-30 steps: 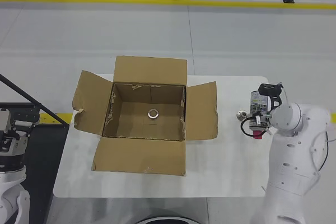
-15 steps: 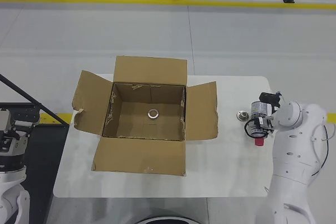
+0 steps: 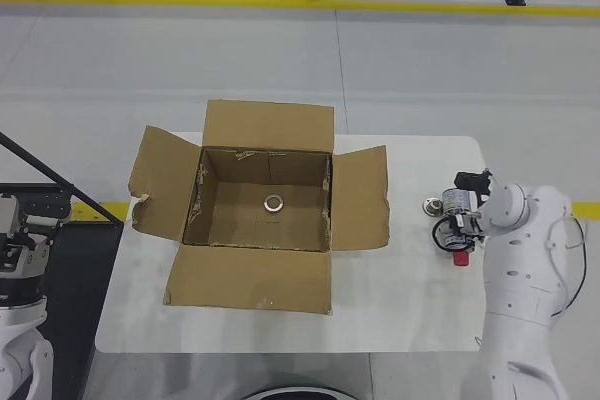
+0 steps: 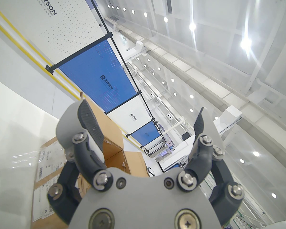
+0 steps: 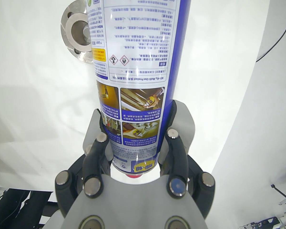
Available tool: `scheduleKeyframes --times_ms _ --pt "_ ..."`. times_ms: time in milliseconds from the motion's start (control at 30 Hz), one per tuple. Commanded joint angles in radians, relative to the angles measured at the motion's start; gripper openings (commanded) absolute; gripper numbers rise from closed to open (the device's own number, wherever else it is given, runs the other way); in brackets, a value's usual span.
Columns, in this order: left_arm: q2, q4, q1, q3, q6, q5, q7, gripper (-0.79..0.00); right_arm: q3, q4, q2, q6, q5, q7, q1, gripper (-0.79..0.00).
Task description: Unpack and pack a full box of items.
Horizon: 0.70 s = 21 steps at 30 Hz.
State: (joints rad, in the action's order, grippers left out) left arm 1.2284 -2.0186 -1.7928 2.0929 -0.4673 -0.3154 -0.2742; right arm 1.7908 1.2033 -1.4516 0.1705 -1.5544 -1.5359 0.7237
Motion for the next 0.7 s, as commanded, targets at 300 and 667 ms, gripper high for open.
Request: scheduleKeyframes --times_ms 300,667 --pt "0.0 0.0 0.0 0.0 0.0 0.0 0.0 0.0 -0.026 0.041 0.016 -0.02 0.011 0.0 0.006 -0.025" --pt "0.0 0.0 0.0 0.0 0.0 0.0 0.0 0.0 -0.065 0.075 0.028 -0.044 0.038 0.0 0.008 0.0"
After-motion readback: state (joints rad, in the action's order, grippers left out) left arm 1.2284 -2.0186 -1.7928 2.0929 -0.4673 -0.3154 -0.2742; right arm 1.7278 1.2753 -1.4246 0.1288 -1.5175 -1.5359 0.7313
